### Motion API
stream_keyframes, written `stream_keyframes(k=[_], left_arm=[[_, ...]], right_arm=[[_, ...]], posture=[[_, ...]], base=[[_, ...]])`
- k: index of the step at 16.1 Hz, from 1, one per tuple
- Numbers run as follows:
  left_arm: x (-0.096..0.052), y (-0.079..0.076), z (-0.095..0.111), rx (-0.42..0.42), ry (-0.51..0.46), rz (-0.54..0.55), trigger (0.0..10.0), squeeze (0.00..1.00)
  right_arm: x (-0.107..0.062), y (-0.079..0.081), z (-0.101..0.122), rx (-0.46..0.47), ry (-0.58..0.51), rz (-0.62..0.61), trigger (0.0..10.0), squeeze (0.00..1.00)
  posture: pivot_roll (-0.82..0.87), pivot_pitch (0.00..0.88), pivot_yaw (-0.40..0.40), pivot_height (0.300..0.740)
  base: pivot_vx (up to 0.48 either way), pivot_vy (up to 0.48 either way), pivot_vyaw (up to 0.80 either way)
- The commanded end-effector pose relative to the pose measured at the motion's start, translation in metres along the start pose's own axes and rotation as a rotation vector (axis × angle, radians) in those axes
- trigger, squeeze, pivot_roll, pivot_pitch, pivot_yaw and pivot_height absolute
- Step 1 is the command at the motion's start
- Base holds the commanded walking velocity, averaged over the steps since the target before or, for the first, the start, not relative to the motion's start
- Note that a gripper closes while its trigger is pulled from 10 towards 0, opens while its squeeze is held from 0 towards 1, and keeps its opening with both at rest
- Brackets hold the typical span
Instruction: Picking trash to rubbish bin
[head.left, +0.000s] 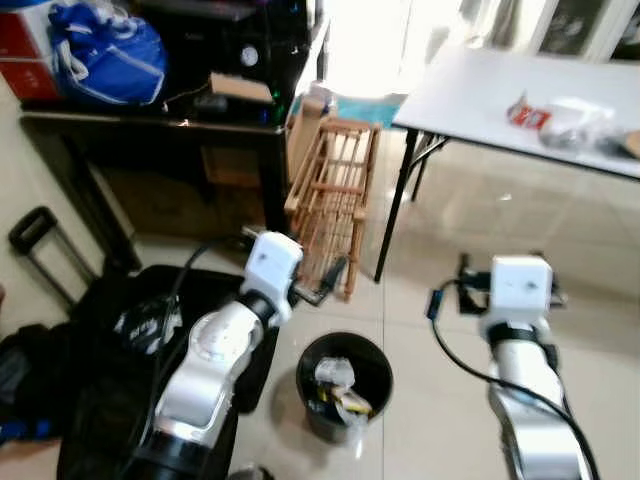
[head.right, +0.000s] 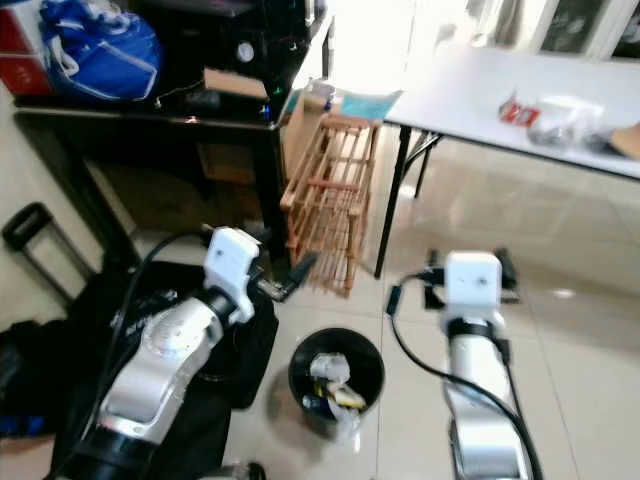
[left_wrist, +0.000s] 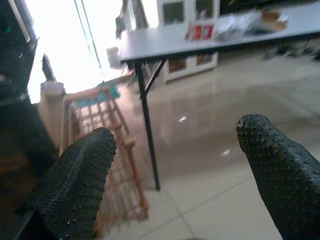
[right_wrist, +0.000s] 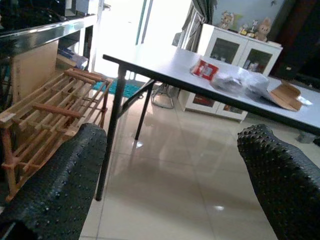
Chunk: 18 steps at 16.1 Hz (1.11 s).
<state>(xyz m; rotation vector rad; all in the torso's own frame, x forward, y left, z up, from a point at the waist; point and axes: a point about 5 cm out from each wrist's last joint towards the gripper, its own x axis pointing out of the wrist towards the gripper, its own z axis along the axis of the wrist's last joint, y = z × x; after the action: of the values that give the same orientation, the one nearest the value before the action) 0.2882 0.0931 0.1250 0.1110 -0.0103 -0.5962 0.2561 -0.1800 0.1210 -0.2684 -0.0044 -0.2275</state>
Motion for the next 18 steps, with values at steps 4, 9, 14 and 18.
stream_keyframes(k=[4,9,14,18], left_arm=[[0.0005,-0.0046,0.0014,0.0,-0.005,-0.02,10.0,0.0],[0.0003,-0.0061,-0.0007,-0.001,0.005,-0.026,10.0,0.0],[0.0026,-0.0068,-0.0018,-0.004,0.009,-0.032,10.0,0.0],[0.0047,-0.0072,-0.0022,-0.005,0.008,-0.029,10.0,0.0]], right_arm=[[-0.0004,-0.0013,0.0034,-0.017,0.003,-0.015,10.0,0.0],[-0.0013,0.0016,0.0046,-0.02,0.003,-0.008,10.0,0.0],[0.0004,0.0025,0.0089,-0.031,-0.016,0.0,10.0,0.0],[0.0016,0.0018,0.009,-0.034,-0.015,0.002,10.0,0.0]], posture=[[-0.04,0.061,0.03,0.74],[-0.05,0.067,0.034,0.74],[-0.05,0.069,0.031,0.74],[-0.05,0.065,0.027,0.74]], base=[[0.0,-0.48,0.0],[0.0,-0.48,0.0],[0.0,-0.473,0.0],[0.0,-0.469,0.0]])
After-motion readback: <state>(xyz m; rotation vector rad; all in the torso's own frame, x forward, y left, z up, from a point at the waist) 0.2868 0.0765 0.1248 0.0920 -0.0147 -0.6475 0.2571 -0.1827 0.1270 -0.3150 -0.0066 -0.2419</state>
